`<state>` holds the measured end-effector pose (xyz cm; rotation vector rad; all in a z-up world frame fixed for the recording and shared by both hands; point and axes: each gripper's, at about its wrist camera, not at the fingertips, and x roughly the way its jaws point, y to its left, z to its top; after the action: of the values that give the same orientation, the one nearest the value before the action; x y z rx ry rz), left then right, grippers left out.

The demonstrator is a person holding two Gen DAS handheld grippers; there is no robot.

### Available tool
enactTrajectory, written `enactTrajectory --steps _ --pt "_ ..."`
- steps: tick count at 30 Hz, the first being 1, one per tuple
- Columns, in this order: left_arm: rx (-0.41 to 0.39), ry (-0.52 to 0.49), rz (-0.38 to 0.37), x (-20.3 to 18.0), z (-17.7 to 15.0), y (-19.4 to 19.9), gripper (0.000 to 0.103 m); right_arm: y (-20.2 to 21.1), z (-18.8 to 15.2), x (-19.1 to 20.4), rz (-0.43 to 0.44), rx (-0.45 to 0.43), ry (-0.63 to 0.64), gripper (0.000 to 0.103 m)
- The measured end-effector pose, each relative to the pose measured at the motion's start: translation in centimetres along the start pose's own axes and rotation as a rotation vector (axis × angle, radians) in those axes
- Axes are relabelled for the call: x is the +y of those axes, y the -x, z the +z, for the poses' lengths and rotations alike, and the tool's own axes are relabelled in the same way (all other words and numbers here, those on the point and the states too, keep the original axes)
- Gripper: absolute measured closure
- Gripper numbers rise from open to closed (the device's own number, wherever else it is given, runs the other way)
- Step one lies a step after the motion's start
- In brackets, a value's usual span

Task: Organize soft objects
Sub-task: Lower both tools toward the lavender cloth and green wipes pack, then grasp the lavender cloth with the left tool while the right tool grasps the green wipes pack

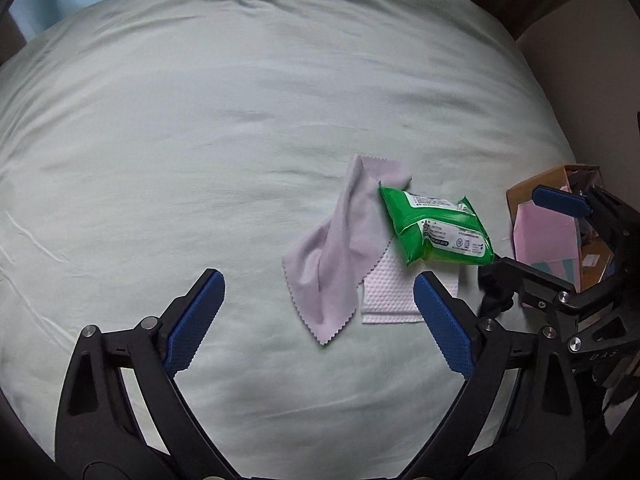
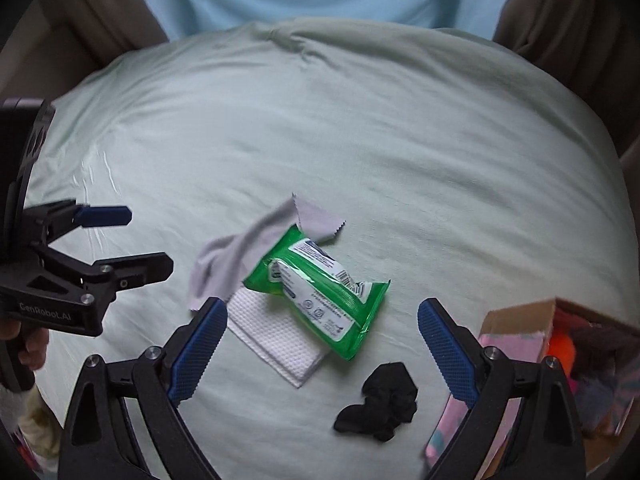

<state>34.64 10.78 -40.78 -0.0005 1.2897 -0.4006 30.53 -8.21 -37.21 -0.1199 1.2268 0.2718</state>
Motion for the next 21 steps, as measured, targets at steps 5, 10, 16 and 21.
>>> enactTrajectory --steps 5,10,16,21 --pt "0.031 -0.008 0.025 -0.1 0.6 -3.5 0.011 -3.4 0.5 0.1 0.021 0.085 0.107 0.008" --pt "0.051 -0.007 0.026 -0.1 0.8 -5.9 0.019 -5.8 0.8 0.3 0.033 0.118 0.171 0.009" --pt "0.071 -0.039 0.035 -1.0 0.7 -7.8 0.034 -8.3 0.9 0.0 0.059 0.177 0.163 0.031" --pt "0.077 -0.067 0.049 -2.4 0.9 -8.5 0.053 -8.5 1.1 -0.2 0.08 0.166 0.136 0.035"
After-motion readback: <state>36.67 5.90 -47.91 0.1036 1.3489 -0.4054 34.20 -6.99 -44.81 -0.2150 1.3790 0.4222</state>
